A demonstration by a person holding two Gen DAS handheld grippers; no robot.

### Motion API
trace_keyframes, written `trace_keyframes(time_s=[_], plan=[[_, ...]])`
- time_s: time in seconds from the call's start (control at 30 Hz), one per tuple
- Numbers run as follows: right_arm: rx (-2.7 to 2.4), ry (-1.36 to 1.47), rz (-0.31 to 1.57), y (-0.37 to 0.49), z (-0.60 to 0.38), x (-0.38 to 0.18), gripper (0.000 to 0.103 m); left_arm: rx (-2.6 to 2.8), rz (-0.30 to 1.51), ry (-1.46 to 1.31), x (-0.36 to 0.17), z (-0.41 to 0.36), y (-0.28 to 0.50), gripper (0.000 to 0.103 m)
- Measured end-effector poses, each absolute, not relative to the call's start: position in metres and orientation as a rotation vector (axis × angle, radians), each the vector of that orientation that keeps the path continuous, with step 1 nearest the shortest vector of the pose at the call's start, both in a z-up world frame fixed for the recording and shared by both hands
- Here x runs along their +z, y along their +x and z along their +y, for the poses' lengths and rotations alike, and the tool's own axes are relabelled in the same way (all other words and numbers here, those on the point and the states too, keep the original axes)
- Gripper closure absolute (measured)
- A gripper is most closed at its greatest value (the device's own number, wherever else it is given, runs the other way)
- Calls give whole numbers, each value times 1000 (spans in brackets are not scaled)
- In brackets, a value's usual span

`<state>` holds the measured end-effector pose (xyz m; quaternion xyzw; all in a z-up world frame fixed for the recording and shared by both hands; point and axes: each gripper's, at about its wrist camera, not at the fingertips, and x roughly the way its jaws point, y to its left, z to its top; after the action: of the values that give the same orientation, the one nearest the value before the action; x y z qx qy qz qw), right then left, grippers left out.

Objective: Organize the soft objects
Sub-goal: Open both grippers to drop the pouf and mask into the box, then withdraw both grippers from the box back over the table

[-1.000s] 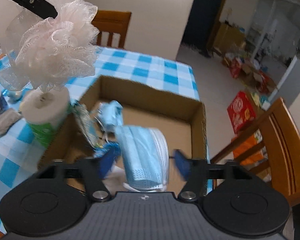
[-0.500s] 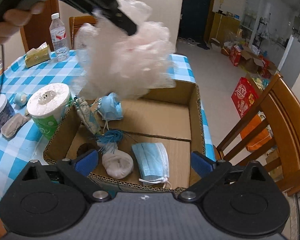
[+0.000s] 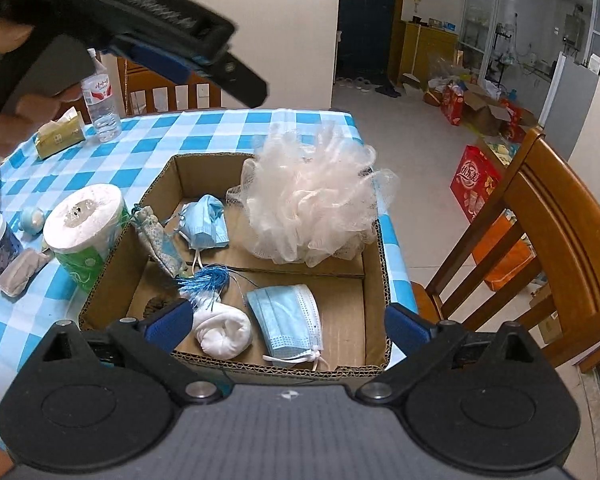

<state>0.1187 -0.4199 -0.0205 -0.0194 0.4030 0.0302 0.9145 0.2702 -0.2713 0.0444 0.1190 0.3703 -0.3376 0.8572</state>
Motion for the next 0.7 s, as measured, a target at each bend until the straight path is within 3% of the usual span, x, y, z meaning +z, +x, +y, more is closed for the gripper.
trace_keyframes(time_s=[0.7], plan=[[80, -11, 820, 125, -391, -19, 0, -563, 719, 252, 24, -216, 189, 1]])
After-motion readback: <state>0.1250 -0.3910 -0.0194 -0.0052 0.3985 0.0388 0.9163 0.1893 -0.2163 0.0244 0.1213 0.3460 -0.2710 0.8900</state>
